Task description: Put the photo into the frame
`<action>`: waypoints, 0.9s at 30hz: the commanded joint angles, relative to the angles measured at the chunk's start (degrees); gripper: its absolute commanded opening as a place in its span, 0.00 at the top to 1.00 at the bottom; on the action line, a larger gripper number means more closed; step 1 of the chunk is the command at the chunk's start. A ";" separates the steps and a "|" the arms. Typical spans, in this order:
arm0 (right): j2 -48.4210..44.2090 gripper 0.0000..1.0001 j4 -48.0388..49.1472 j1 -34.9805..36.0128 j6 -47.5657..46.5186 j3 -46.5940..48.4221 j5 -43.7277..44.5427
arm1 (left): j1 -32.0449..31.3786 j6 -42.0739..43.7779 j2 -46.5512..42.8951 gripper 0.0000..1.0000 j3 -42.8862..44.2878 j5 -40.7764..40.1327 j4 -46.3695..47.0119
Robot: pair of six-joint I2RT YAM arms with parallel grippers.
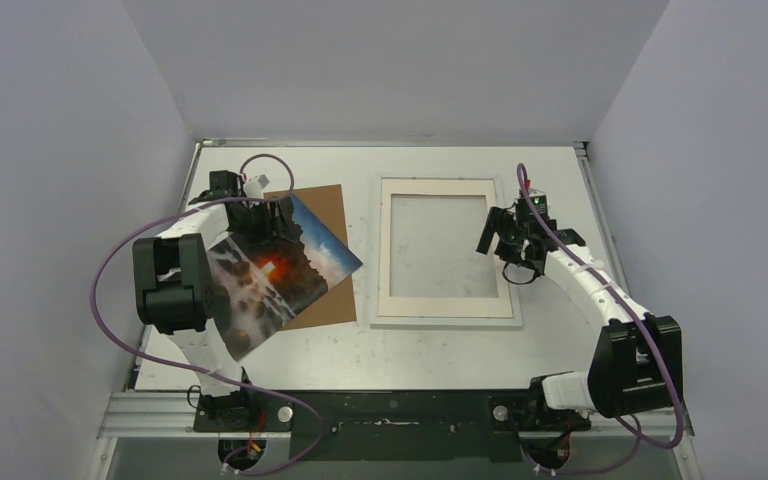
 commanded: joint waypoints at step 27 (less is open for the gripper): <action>-12.63 0.09 -7.71 7.88 7.70 -10.84 2.78 | 0.15 1.23 0.09 0.47 1.62 1.94 -0.34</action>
